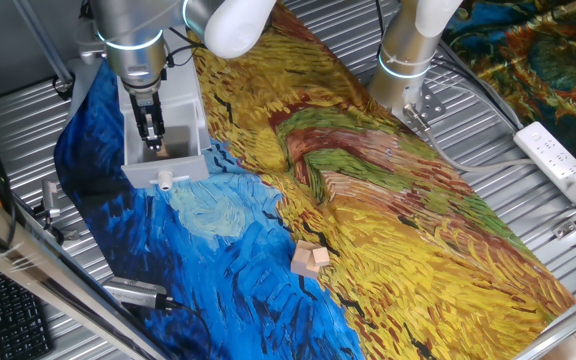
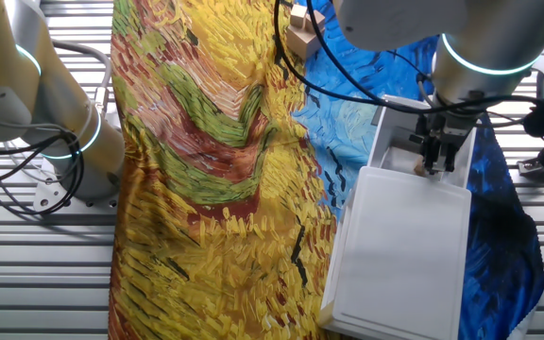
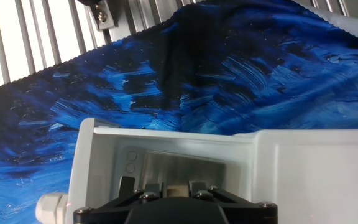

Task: Take something out of a drawer

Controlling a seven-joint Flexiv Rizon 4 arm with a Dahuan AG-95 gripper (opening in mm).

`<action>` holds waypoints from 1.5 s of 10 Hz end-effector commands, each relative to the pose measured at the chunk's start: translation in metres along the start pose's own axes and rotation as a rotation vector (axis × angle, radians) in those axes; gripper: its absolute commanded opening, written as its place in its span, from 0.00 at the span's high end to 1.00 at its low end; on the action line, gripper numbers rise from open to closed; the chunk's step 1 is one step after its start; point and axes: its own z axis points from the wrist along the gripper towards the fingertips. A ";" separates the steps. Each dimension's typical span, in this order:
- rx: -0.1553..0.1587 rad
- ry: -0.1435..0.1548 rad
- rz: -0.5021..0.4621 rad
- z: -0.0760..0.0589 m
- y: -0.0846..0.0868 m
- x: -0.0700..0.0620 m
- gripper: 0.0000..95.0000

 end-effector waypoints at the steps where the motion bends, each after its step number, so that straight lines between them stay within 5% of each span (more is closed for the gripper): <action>1: 0.005 -0.032 -0.016 0.006 -0.002 0.002 0.60; 13: 0.015 -0.036 -0.018 0.008 -0.003 0.001 0.60; 14: 0.017 -0.037 -0.018 0.008 -0.003 0.001 0.80; 15: 0.018 -0.037 -0.015 0.008 -0.003 0.001 0.80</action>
